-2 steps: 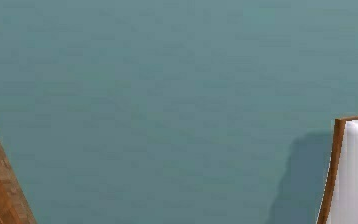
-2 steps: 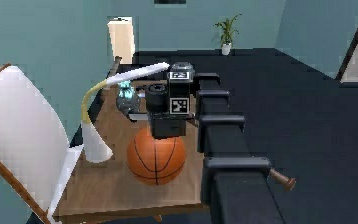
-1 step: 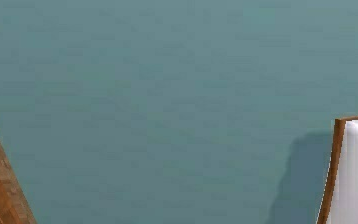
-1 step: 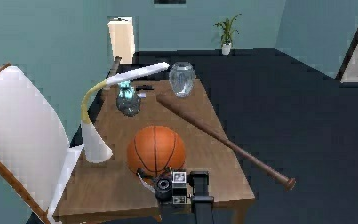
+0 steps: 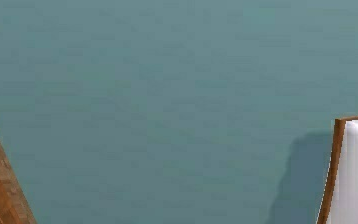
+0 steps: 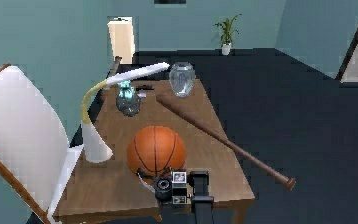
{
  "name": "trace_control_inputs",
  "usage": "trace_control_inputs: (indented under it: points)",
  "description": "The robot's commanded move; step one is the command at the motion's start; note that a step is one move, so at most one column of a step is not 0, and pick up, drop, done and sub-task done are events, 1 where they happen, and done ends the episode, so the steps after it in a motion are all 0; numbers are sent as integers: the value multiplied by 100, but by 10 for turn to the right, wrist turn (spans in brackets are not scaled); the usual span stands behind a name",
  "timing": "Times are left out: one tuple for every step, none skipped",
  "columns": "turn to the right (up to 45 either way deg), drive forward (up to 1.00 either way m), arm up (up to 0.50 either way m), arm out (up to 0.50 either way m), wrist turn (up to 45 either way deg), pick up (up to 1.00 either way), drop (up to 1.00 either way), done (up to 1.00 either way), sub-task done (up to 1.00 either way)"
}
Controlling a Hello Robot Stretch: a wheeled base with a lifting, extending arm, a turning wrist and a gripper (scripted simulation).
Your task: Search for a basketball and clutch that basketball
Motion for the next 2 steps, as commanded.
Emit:
trace_control_inputs:
  points:
    - [0, 0, 10, 0, 0, 0, 0, 0, 0]
    - [0, 0, 0, 0, 0, 0, 0, 100, 0]
